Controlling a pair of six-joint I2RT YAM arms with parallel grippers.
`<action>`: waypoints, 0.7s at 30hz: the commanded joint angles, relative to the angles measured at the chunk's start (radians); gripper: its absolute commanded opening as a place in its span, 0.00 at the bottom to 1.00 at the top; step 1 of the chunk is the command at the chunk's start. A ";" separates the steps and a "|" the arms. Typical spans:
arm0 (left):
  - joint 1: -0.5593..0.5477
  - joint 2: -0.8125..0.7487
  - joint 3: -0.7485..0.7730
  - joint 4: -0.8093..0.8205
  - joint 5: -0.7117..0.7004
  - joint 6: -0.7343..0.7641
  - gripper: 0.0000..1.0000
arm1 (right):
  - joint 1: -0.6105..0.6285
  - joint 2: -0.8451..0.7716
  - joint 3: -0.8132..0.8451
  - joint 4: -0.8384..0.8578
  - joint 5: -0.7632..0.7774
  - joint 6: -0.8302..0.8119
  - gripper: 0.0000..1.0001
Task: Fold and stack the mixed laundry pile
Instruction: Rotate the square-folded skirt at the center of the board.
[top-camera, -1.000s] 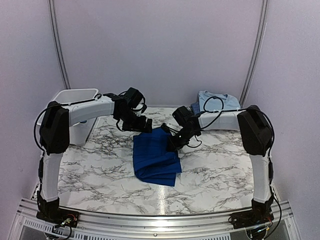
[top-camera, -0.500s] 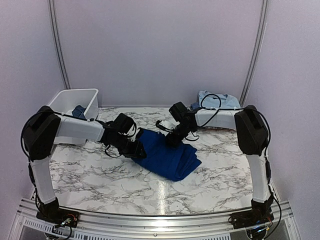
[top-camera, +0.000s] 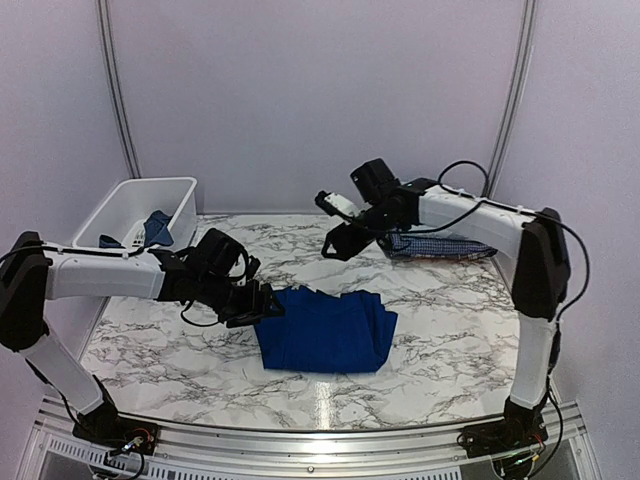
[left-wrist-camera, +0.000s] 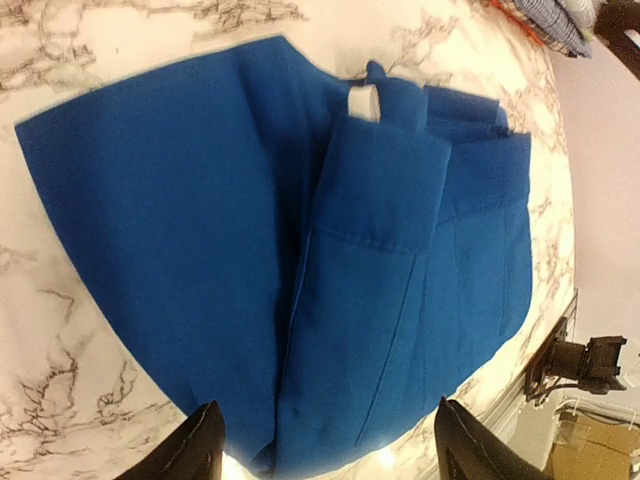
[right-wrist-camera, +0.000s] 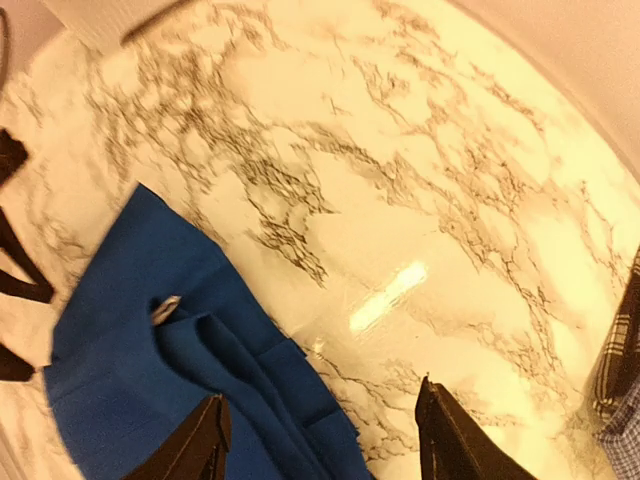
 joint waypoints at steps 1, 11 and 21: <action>-0.001 0.016 0.100 -0.066 -0.018 0.017 0.74 | -0.036 -0.226 -0.185 0.041 -0.236 0.236 0.58; -0.033 0.225 0.229 0.051 0.123 0.017 0.55 | -0.022 -0.337 -0.787 0.675 -0.579 0.721 0.46; 0.110 0.334 0.112 0.142 0.117 0.044 0.50 | -0.173 -0.080 -0.688 0.531 -0.548 0.567 0.41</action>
